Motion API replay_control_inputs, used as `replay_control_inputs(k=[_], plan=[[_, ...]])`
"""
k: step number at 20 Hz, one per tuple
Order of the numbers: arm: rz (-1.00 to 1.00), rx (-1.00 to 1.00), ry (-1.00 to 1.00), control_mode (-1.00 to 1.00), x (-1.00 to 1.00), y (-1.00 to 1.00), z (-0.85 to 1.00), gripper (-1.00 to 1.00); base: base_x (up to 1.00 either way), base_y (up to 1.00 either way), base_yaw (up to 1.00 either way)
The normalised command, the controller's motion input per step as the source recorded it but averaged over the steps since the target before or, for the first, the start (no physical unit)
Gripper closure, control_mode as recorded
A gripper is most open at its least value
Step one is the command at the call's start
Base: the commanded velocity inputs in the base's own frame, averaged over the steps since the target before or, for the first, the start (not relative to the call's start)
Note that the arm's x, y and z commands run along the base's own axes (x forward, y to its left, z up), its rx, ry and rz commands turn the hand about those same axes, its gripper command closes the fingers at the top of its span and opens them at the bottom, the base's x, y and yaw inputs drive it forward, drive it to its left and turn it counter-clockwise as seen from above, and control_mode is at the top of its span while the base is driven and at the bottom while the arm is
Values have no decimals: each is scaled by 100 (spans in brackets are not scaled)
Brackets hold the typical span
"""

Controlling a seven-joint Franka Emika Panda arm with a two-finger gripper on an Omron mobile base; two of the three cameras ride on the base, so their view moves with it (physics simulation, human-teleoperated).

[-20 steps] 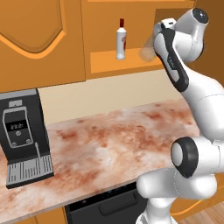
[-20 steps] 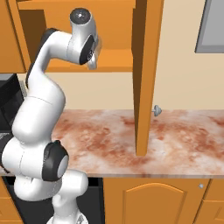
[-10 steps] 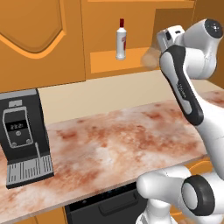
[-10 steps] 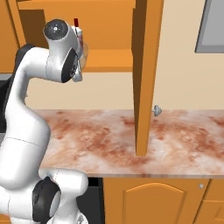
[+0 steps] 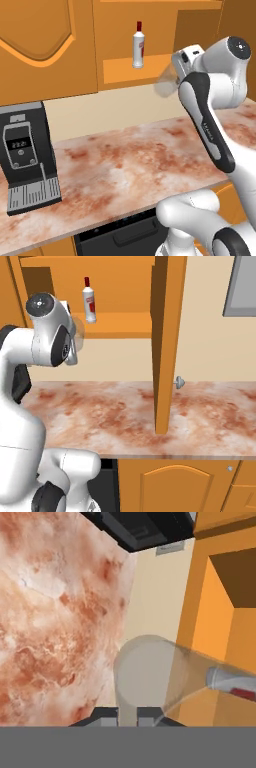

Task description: There is a bowl on the dining counter. Grab a lemon wedge from the fridge and place it in the bowl. Then get the liquor bottle and glass cup from the cabinet and place them next to the bowl.

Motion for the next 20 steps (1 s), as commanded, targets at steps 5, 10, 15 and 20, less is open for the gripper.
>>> replay_control_inputs(k=[5, 10, 15, 20], plan=[[4, 0, 2, -100, -48, 0, -25, 100, 0, 0, 0], [2, 0, 2, -100, -17, 5, -16, 100, 0, 0, 0], [-3, 0, 0, -100, -44, 5, -3, 100, 0, 0, 0], [-15, 0, 1, -100, -32, 0, 0, 100, 0, 0, 0]])
